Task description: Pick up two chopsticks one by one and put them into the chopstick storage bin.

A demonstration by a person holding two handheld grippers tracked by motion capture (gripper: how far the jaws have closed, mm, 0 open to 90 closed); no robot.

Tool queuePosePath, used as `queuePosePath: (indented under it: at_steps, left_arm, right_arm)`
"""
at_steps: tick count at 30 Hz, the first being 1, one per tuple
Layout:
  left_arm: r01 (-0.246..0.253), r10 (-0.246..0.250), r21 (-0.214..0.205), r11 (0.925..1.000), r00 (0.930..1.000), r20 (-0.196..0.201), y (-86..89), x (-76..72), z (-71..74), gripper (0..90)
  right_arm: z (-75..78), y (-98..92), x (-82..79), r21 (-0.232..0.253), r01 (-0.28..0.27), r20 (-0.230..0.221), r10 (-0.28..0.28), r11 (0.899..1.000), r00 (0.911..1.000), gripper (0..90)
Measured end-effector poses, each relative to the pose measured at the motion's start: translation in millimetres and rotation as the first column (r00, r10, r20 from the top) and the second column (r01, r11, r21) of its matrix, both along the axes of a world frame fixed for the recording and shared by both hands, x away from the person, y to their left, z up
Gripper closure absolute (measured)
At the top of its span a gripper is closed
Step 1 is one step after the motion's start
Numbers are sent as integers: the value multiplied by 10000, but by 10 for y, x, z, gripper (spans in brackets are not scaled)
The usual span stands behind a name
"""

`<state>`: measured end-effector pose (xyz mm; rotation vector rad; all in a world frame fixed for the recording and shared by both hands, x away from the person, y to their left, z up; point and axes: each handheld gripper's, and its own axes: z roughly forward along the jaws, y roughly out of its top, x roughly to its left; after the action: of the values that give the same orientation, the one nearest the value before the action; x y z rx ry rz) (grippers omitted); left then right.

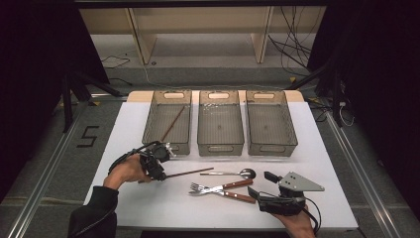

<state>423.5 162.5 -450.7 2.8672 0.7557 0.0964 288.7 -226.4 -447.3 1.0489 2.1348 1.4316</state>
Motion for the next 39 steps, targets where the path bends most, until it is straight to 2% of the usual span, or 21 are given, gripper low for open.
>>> queuePosePath:
  at_steps: [14,23,27,39]
  left_arm:
    - [242,-238,225,9995,9996,-163,-17,7,-90,718]
    - [660,-645,462,9967,9974,-331,-56,4,-88,788]
    - [862,-847,482,9951,9959,-323,-68,-7,-91,822]
    - [1221,-1212,401,9917,9924,-219,-53,-26,-85,840]
  right_arm:
    - [0,-1,-2,8,7,-10,-7,10000,10000,231]
    - [-1,2,-2,1,-3,-25,3,10000,10000,231]
    - [-1,1,-2,8,0,-34,0,10000,10000,231]
    - [-2,-3,0,7,1,-27,-1,10000,10000,231]
